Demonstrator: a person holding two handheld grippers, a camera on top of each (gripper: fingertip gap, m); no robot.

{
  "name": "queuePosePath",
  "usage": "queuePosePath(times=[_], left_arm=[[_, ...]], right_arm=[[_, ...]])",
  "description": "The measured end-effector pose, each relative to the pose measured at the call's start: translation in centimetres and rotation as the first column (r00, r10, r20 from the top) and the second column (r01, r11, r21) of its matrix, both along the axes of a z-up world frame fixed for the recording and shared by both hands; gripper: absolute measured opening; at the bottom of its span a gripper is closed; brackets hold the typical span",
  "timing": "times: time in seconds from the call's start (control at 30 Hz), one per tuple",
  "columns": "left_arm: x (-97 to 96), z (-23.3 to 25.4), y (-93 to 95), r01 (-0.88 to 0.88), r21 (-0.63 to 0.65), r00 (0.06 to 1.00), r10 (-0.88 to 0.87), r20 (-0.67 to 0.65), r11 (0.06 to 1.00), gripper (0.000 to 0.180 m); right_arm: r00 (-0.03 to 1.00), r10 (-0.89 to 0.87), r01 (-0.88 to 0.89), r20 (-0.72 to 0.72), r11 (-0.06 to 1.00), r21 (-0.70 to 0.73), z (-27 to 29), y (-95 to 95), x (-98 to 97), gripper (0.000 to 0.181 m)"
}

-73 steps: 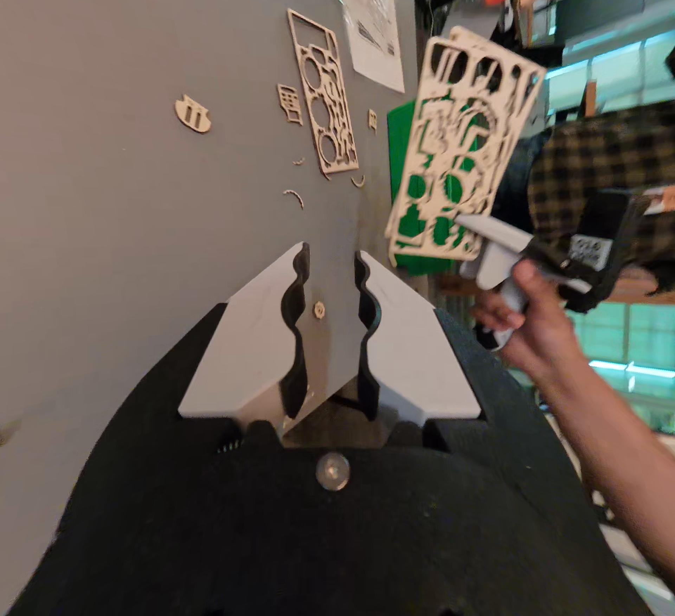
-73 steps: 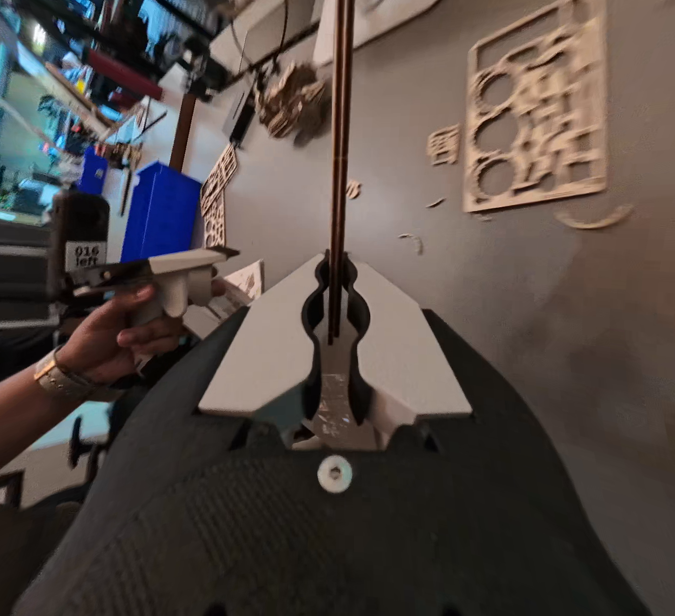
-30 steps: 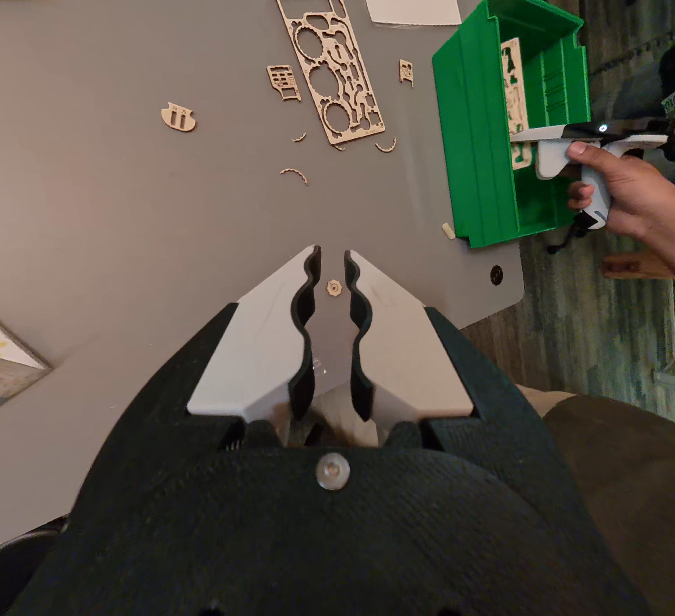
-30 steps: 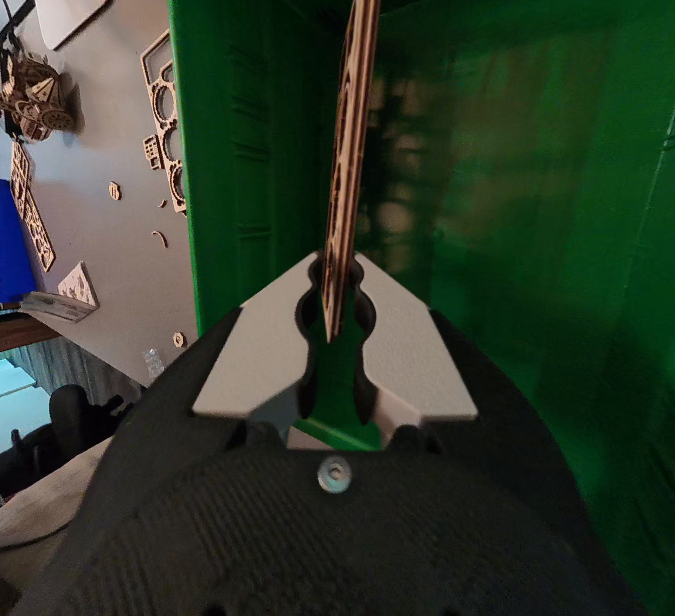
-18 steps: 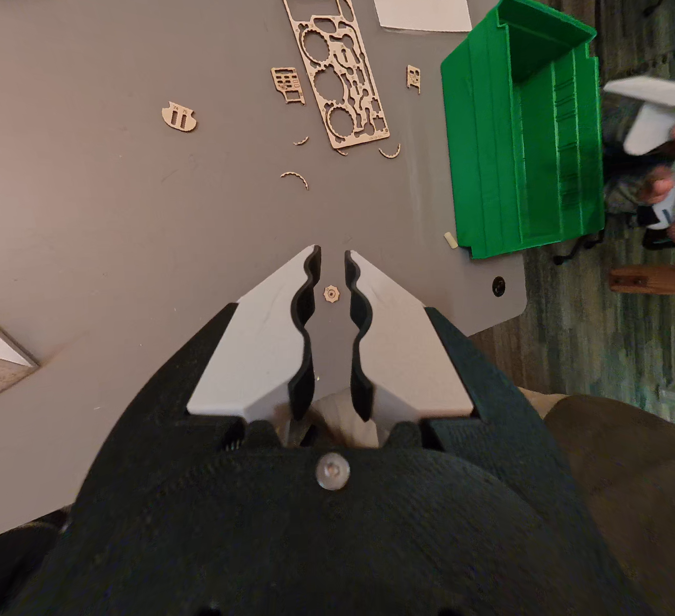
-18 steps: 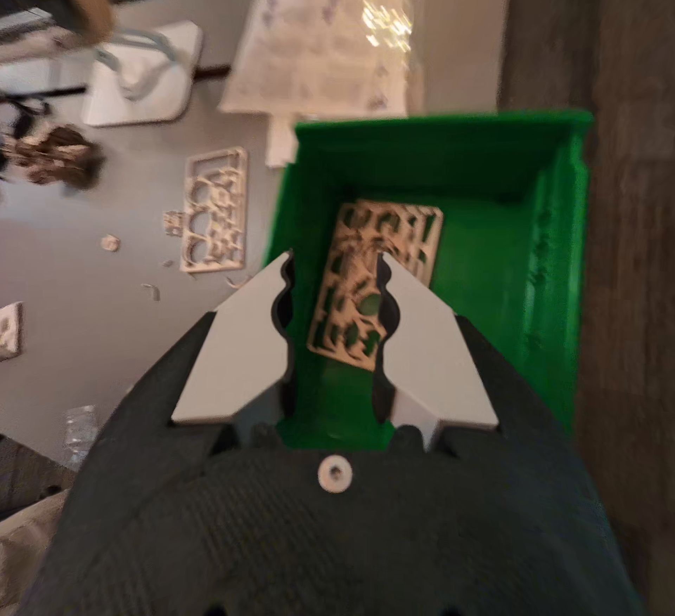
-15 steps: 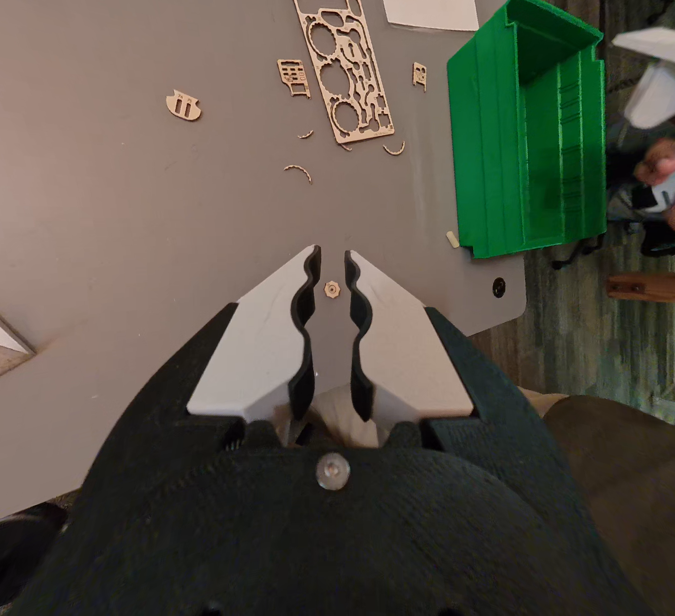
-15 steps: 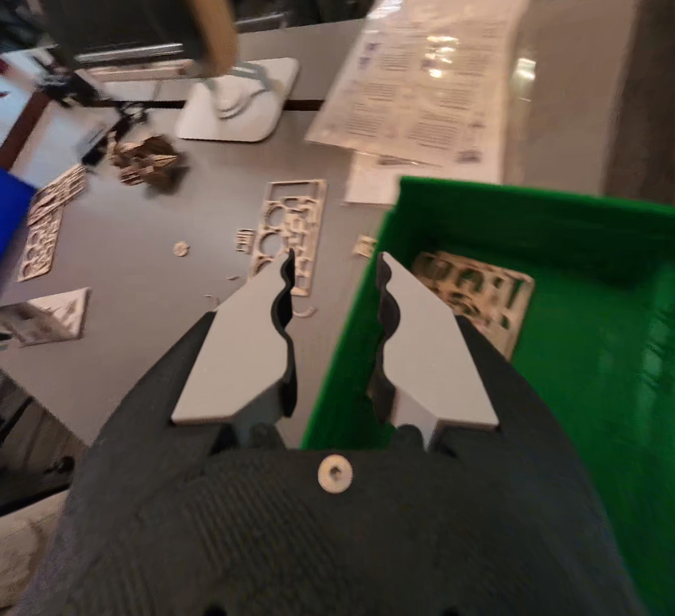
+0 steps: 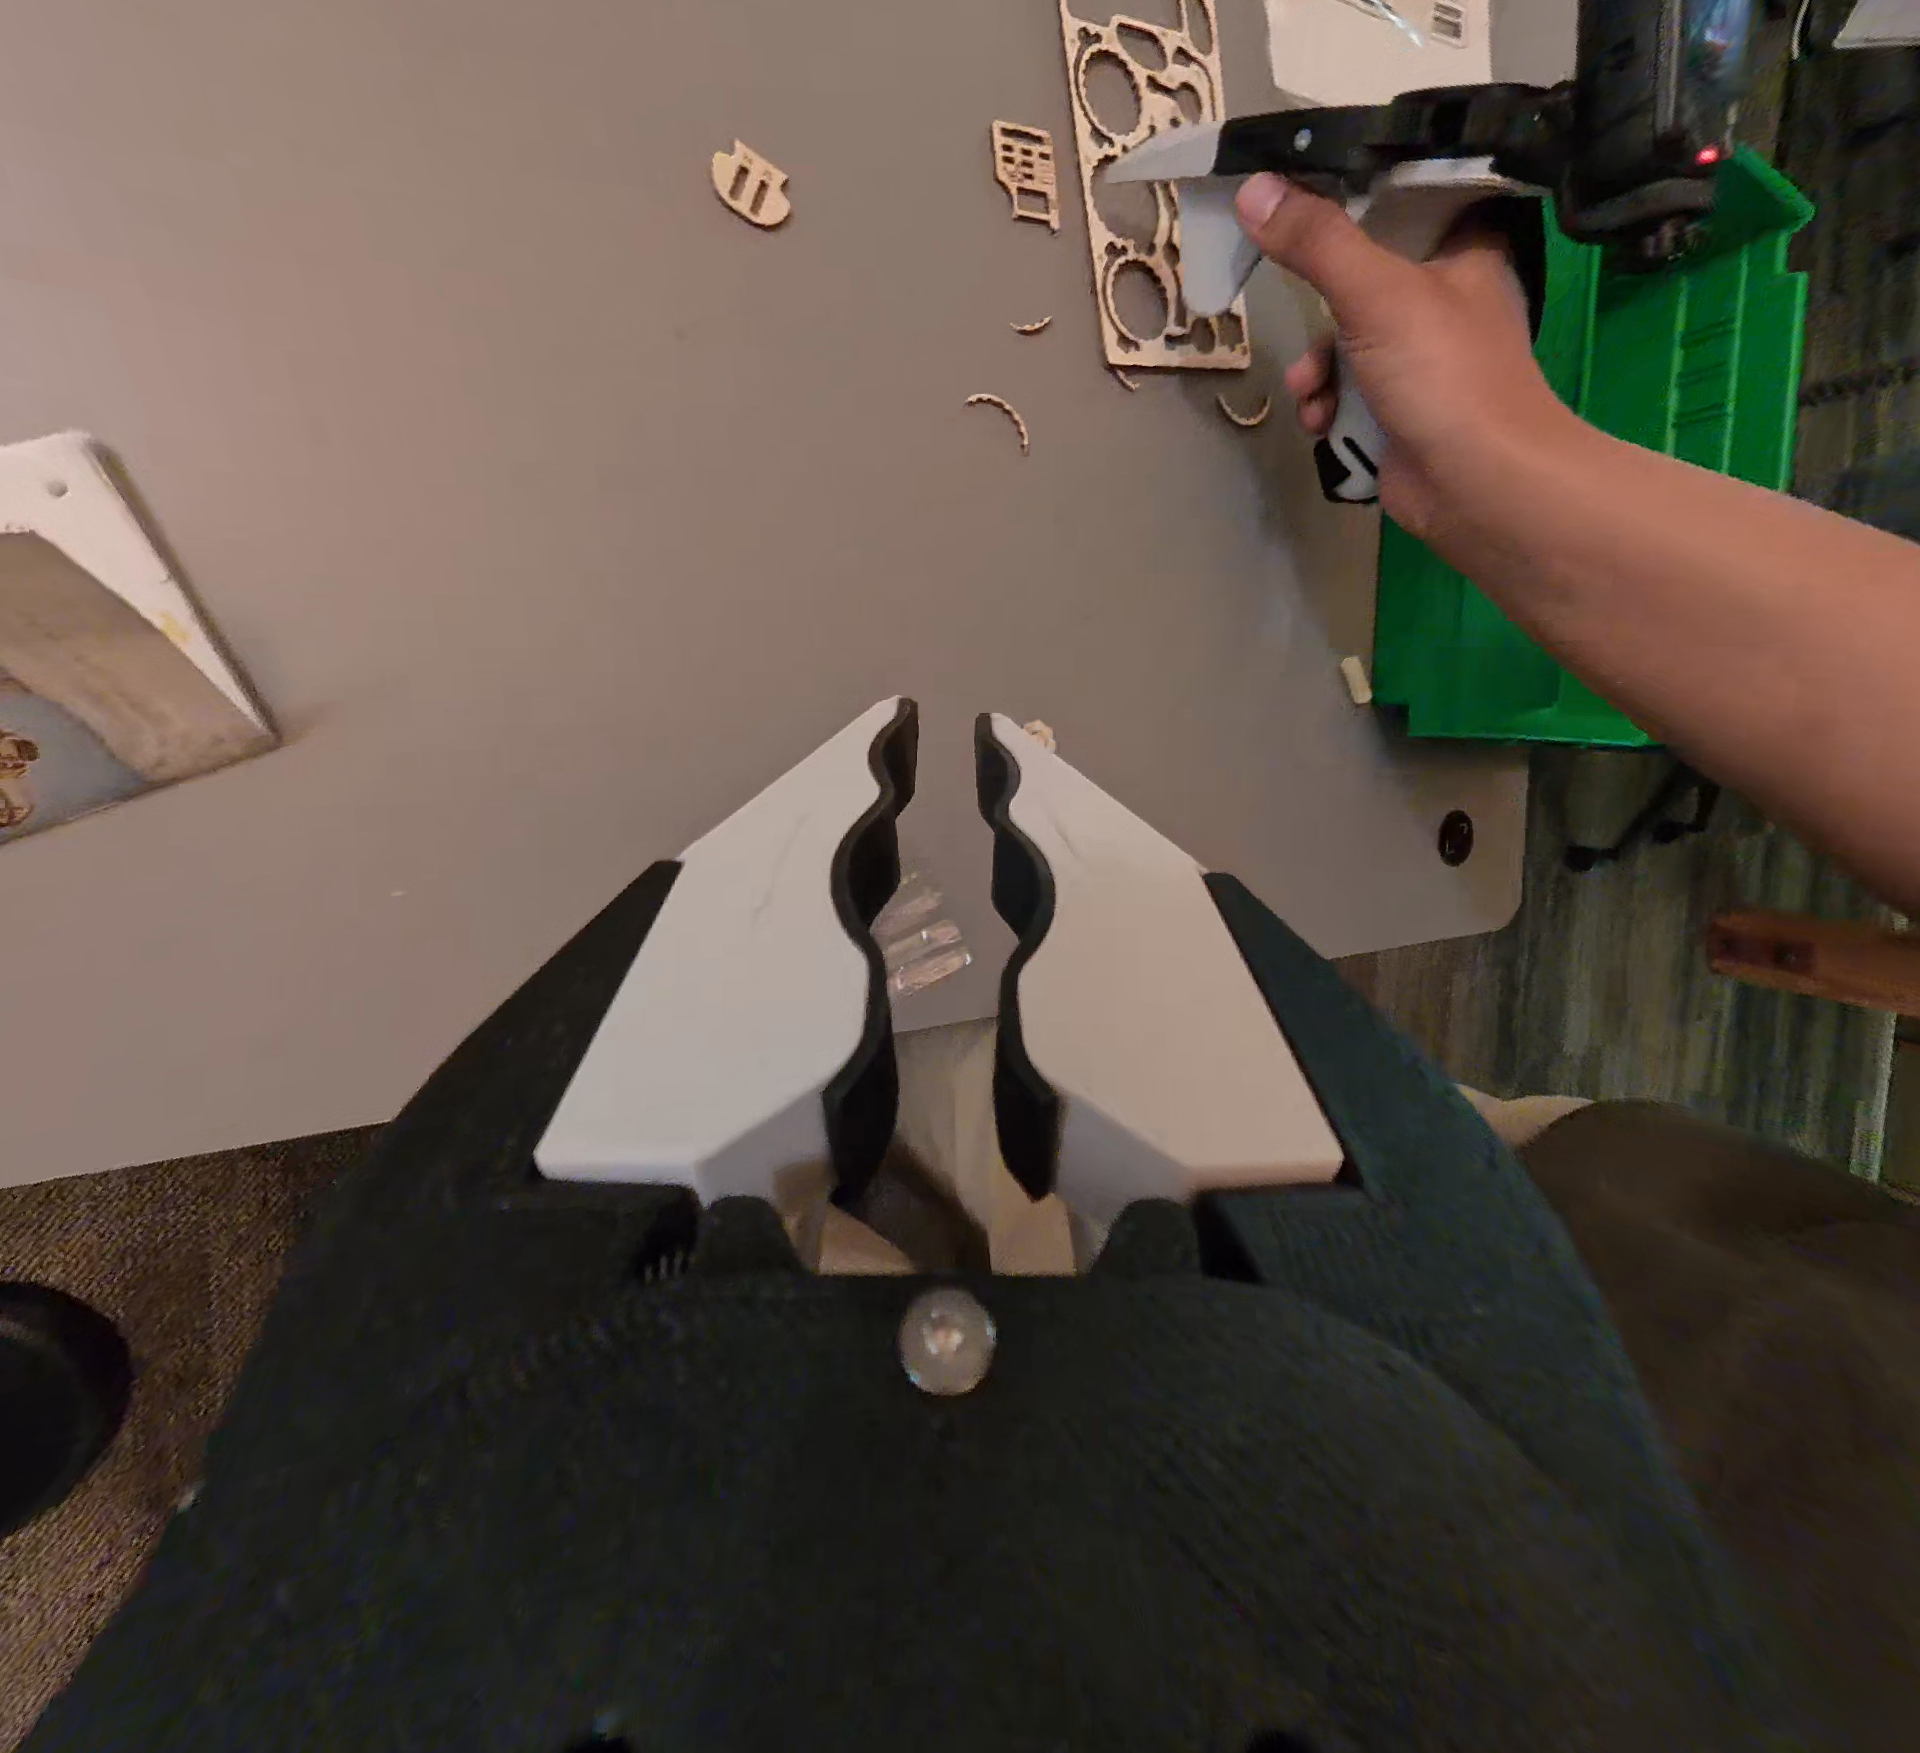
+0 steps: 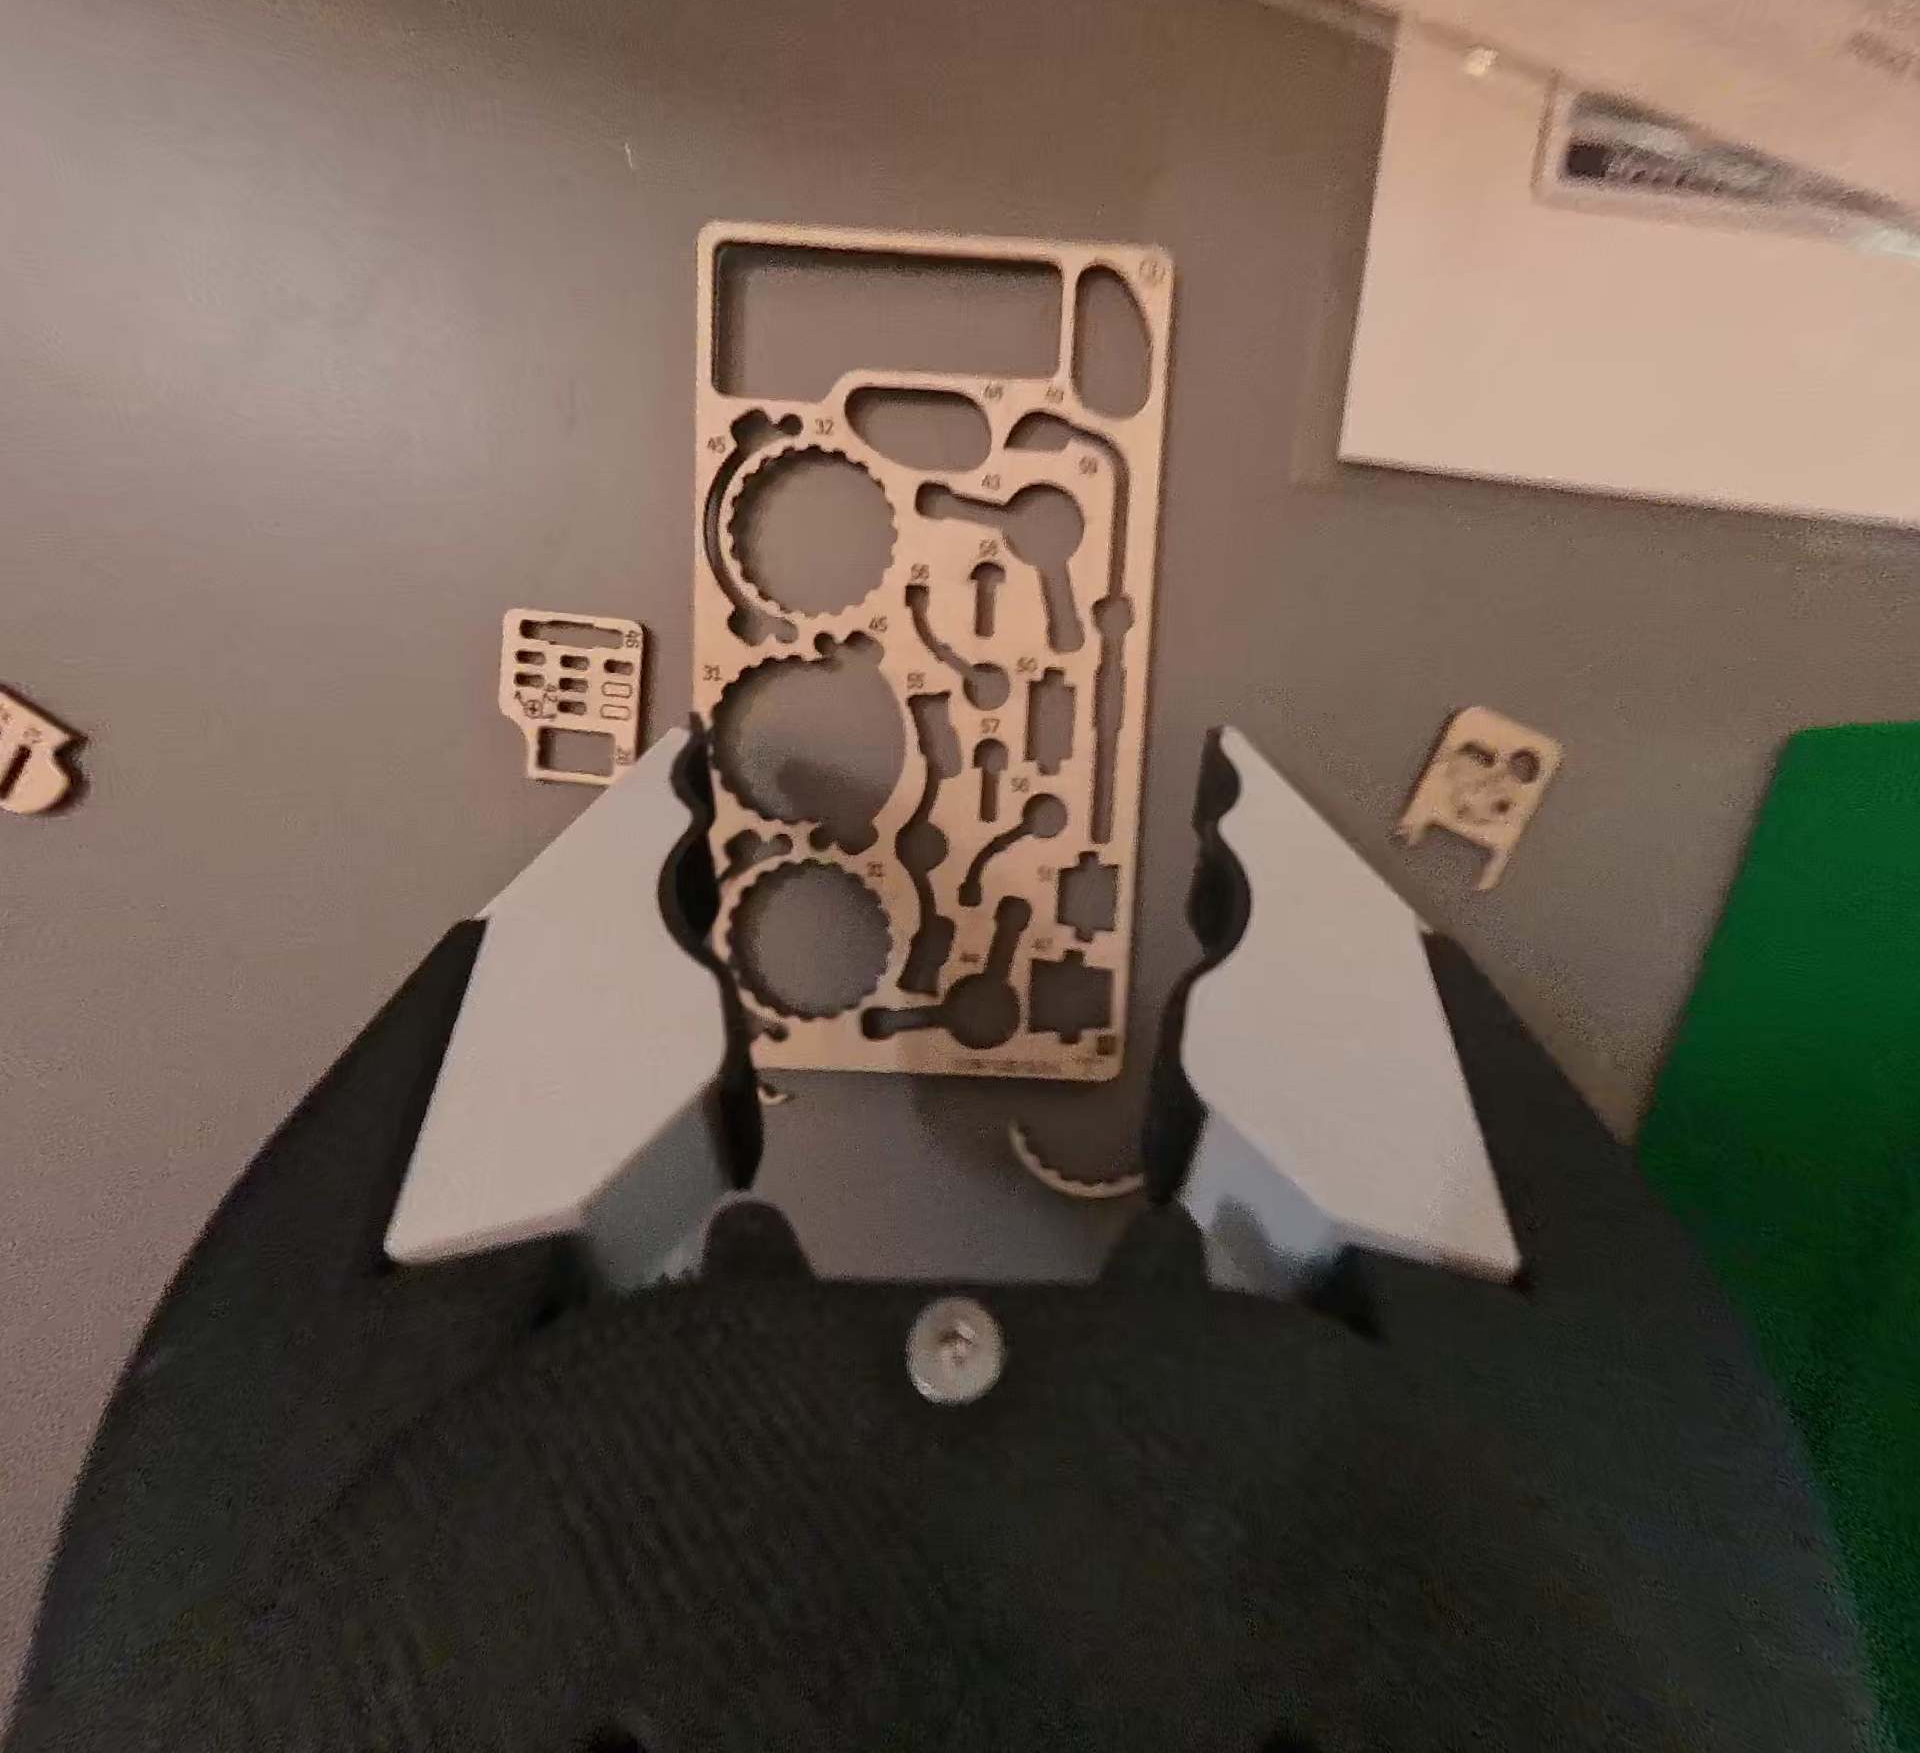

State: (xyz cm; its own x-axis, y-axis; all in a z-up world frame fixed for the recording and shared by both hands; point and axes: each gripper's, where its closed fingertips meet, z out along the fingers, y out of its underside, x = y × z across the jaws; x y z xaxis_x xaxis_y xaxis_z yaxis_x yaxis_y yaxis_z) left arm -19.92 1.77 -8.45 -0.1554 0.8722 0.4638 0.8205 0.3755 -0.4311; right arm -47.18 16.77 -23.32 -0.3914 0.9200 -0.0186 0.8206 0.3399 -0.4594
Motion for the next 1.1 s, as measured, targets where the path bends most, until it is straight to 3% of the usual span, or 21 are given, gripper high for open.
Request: queuePosePath(times=[0.17, 0.27, 0.37, 0.43, 0.5, 0.8, 1.1], left_arm=[[-0.4, -0.9, -1.7, 0.07, 0.038, 0.997, -0.071, 0.016, 0.997, 0.004], [-1.2, -0.9, -2.6, 0.136, 0.064, 0.991, -0.137, 0.005, 0.989, 0.002], [-1.9, -0.8, -3.8, 0.214, 0.061, 0.977, -0.214, -0.009, 0.975, 0.0], [-2.2, -0.8, -4.7, 0.253, 0.063, 0.967, -0.252, -0.021, 0.965, 0.0], [-2.3, -0.8, -5.7, 0.276, 0.072, 0.961, -0.274, -0.029, 0.959, 0.0], [-1.6, -1.0, -9.9, 0.288, 0.068, 0.958, -0.286, -0.038, 0.955, 0.0], [-1.7, -0.6, -7.5, 0.301, 0.084, 0.953, -0.297, -0.059, 0.95, 0.0]], right_arm=[[1.0, -0.025, 0.025, 0.017, 0.999, -0.027, -0.9, -1.1, 0.7, 0.099], [0.999, -0.029, 0.028, 0.022, 0.999, 0.02, -1.5, -1.1, 0.8, 0.118], [0.999, -0.031, 0.03, 0.028, 0.999, 0.042, -1.7, -1.2, 0.7, 0.125], [0.998, -0.051, 0.05, 0.029, 0.998, 0.043, -1.4, -0.9, 0.6, 0.117], [0.997, -0.064, 0.063, 0.034, 0.997, 0.033, -1.1, -0.7, 0.7, 0.091], [0.996, -0.09, 0.09, 0.006, 0.996, 0.015, 0.4, 0.6, 2.6, 0.091], [0.975, -0.12, 0.103, -0.185, 0.99, -0.096, 11.9, 5.2, 3.6, 0.091]])
